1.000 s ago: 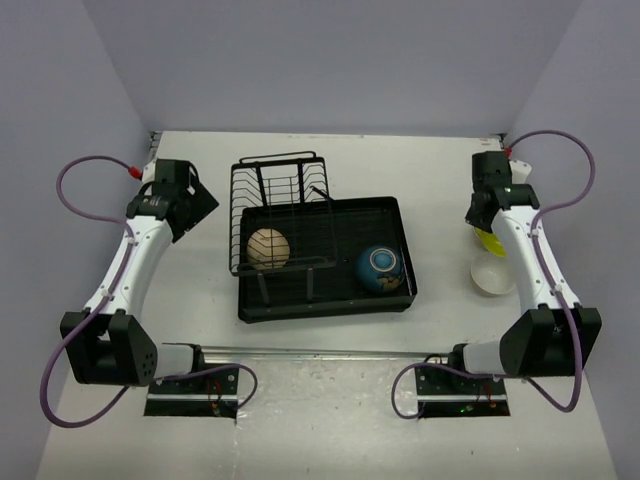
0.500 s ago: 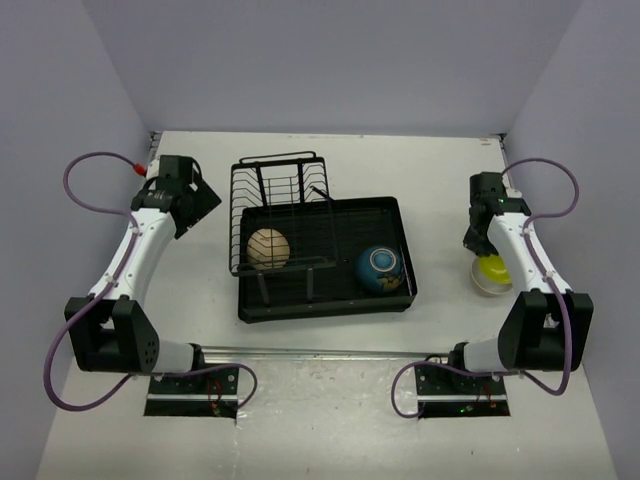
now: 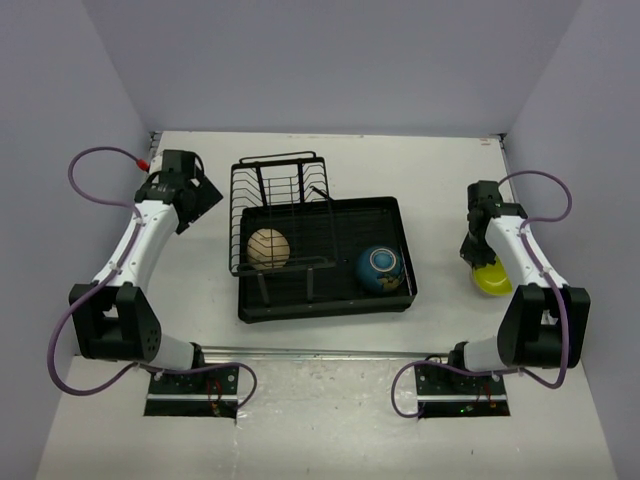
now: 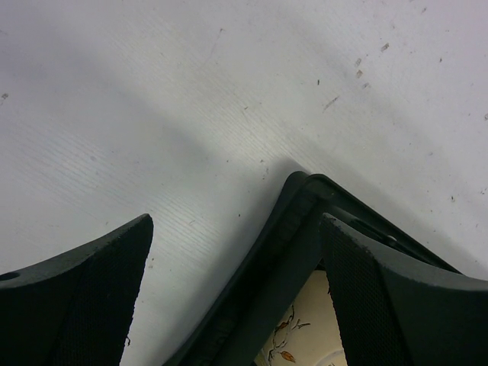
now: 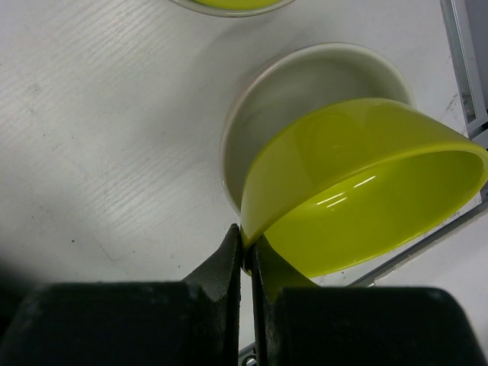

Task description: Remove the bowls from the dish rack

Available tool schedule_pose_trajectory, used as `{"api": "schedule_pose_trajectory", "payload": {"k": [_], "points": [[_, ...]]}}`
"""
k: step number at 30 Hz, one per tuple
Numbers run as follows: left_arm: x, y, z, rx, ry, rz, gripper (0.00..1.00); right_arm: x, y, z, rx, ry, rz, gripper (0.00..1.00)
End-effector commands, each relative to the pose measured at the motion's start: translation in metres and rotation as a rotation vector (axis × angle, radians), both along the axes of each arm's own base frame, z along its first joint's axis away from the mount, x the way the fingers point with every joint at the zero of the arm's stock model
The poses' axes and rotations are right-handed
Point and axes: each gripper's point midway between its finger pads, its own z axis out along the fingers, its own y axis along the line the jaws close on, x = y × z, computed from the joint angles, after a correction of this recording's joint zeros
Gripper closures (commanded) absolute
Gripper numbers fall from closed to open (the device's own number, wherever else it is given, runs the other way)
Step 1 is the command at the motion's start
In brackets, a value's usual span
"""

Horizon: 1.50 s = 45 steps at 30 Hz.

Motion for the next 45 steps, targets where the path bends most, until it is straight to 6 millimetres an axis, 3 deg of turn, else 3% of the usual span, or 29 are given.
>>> {"api": "schedule_pose_trajectory", "payload": {"k": [1, 9, 17, 19, 22, 25, 30, 33, 35, 37, 38, 39, 40, 41, 42, 43, 44, 45], "points": [[0.016, 0.002, 0.020, 0.016, -0.070, -0.019, 0.10, -0.002, 0.001, 0.001, 0.012, 0.007, -0.019, 1.00], [0.019, 0.005, 0.022, 0.039, -0.064, -0.027, 0.10, 0.004, 0.000, -0.003, 0.013, 0.014, -0.032, 1.00], [0.020, 0.003, 0.017, 0.029, -0.055, -0.034, 0.10, 0.013, -0.007, -0.009, -0.003, 0.026, -0.048, 0.83], [0.019, 0.003, 0.017, 0.031, -0.060, -0.034, 0.10, 0.015, -0.009, -0.010, -0.011, 0.029, -0.043, 0.70], [0.020, 0.004, 0.018, 0.041, -0.063, -0.039, 0.10, 0.021, -0.008, -0.004, -0.006, 0.008, -0.042, 0.66], [0.019, 0.007, 0.022, 0.060, -0.067, -0.045, 0.10, 0.028, -0.011, 0.018, -0.025, -0.056, -0.040, 0.64], [0.010, 0.016, 0.022, 0.123, -0.039, -0.055, 0.09, 0.043, -0.003, 0.077, -0.020, -0.183, 0.002, 0.56], [-0.003, 0.015, 0.015, 0.123, -0.012, -0.076, 0.09, 0.054, 0.022, 0.110, 0.026, -0.271, 0.079, 0.48], [-0.014, 0.009, 0.010, 0.097, -0.011, -0.103, 0.09, 0.069, 0.062, 0.138, 0.120, -0.351, 0.208, 0.46], [-0.021, -0.001, 0.009, 0.050, -0.025, -0.139, 0.11, 0.077, 0.091, 0.149, 0.232, -0.363, 0.283, 0.45], [-0.026, -0.004, 0.011, 0.036, -0.042, -0.150, 0.14, 0.081, 0.122, 0.168, 0.366, -0.405, 0.365, 0.46], [-0.029, -0.007, 0.011, 0.021, -0.048, -0.158, 0.17, 0.086, 0.138, 0.172, 0.439, -0.413, 0.404, 0.46], [-0.031, -0.017, 0.012, -0.020, -0.061, -0.194, 0.38, 0.089, 0.152, 0.179, 0.506, -0.427, 0.429, 0.46], [-0.035, -0.022, 0.012, -0.038, -0.076, -0.222, 0.51, 0.090, 0.173, 0.194, 0.615, -0.453, 0.464, 0.46], [-0.038, -0.027, 0.012, -0.060, -0.081, -0.241, 0.63, 0.092, 0.180, 0.197, 0.650, -0.456, 0.474, 0.46], [-0.040, -0.035, 0.015, -0.096, -0.103, -0.267, 0.85, 0.096, 0.190, 0.197, 0.677, -0.450, 0.491, 0.46], [-0.046, -0.042, 0.008, -0.128, -0.093, -0.282, 0.97, 0.098, 0.196, 0.196, 0.687, -0.442, 0.509, 0.46], [-0.048, -0.046, 0.008, -0.150, -0.097, -0.295, 1.00, 0.099, 0.199, 0.193, 0.685, -0.425, 0.520, 0.46]]}}
